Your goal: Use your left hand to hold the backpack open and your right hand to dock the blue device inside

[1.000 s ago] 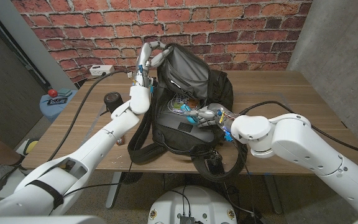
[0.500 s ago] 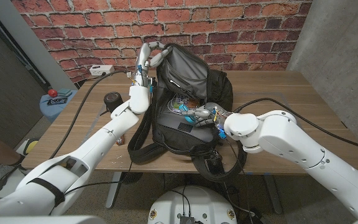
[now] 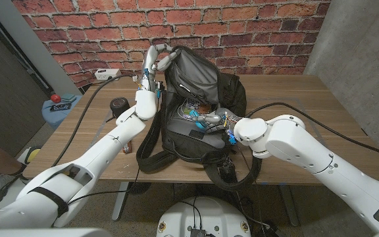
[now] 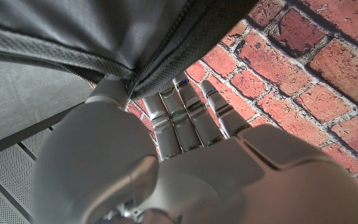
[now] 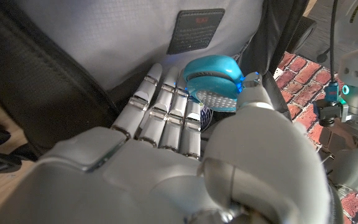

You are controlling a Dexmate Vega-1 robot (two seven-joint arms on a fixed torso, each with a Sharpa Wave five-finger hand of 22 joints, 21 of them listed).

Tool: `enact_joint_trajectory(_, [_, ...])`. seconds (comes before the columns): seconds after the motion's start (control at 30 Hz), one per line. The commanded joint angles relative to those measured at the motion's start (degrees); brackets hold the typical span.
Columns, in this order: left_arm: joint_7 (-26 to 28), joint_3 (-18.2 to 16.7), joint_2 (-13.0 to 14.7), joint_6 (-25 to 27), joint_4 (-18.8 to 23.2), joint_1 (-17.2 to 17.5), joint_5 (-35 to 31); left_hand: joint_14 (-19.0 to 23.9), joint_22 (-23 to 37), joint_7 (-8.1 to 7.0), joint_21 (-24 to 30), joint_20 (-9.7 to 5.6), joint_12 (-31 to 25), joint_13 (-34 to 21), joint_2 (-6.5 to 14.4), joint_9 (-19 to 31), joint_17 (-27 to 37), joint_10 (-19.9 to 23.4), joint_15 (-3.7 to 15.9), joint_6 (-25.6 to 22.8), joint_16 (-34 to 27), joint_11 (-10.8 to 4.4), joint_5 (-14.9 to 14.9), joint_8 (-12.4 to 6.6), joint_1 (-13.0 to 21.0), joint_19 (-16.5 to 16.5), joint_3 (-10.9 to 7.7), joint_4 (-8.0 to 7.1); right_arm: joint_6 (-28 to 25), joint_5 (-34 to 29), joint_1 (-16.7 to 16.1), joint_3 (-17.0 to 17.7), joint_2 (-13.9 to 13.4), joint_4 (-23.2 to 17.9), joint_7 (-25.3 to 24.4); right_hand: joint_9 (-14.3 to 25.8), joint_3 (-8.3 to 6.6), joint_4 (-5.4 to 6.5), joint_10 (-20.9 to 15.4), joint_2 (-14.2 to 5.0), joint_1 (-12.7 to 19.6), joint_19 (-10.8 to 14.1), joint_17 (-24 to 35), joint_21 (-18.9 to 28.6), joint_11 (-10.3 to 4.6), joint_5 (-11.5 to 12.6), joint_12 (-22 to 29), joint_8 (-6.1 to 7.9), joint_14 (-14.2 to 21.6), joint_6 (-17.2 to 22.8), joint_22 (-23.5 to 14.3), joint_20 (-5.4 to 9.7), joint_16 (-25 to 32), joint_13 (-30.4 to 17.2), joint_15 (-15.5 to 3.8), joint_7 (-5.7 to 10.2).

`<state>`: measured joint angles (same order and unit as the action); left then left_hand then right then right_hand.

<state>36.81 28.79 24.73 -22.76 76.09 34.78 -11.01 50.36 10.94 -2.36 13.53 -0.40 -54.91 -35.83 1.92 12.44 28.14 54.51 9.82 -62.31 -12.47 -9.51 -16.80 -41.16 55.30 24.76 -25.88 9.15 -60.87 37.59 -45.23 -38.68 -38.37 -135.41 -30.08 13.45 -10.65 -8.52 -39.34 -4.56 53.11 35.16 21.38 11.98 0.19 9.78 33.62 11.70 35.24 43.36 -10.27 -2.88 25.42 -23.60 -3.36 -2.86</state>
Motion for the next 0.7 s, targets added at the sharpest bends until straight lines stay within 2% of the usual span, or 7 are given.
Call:
enact_joint_trajectory(0.03, [0.2,-0.5,0.7,0.8,1.1,0.8,0.1,-0.1,0.1,0.12,-0.2,-0.05,-0.4,0.0,0.6,0.3,0.3,0.2,0.1,0.0,0.1,-0.31,-0.3,-0.5,0.2,0.0,0.21,-0.08,0.2,-1.5,0.7,-0.1,0.2,2.2,1.4,0.1,0.21,0.03,0.0,-1.49,1.5,-0.3,0.3,0.2,0.04,0.4,-0.2,0.14,-0.3,0.2,-0.2,0.03,-0.1,-0.2,-1.23,0.43])
enact_joint_trajectory(0.23, [0.3,-0.7,0.9,1.3,2.0,1.4,0.1,-0.1,0.1,0.16,-0.2,-0.09,-0.4,0.0,0.6,0.3,0.4,0.0,0.04,0.1,0.1,-0.33,-0.3,-0.54,0.2,0.0,0.23,-0.09,-0.8,-1.1,0.0,1.1,-0.3,0.8,1.4,0.1,0.45,0.2,0.5,-1.35,1.2,-0.3,0.3,0.2,0.14,0.3,-0.3,-0.02,-0.5,-0.3,-0.2,-0.01,-0.2,-0.3,-1.05,0.32])
enact_joint_trajectory(0.63, [0.7,-0.7,0.7,1.4,2.5,1.9,-0.1,0.0,0.1,0.21,-0.2,-0.09,-0.4,0.0,0.6,0.1,0.2,0.1,0.08,-0.1,0.2,-0.35,-0.3,-0.54,0.1,0.0,0.19,-0.15,-2.2,-0.2,-1.4,3.4,-1.2,-2.2,0.7,0.0,2.54,2.33,1.7,-0.14,-3.4,-0.7,-0.4,0.2,1.44,0.2,-0.7,-0.24,-1.1,-1.5,-0.2,-0.76,-1.5,-0.5,0.07,-0.58])
enact_joint_trajectory(0.7, [0.8,-0.7,0.5,1.2,2.5,1.9,-0.1,0.0,0.1,0.28,-0.2,-0.11,-0.4,0.0,0.6,0.1,0.3,0.1,0.06,-0.2,0.2,-0.3,-0.3,-0.53,0.2,-0.1,0.2,-0.07,-2.5,0.1,-1.4,3.8,-1.4,-2.5,0.9,0.0,2.59,2.36,2.3,-0.15,-3.6,-0.8,-0.5,0.1,1.63,0.4,-1.0,-0.4,-1.3,-2.0,-0.2,-0.89,-1.7,-0.5,0.38,-0.73])
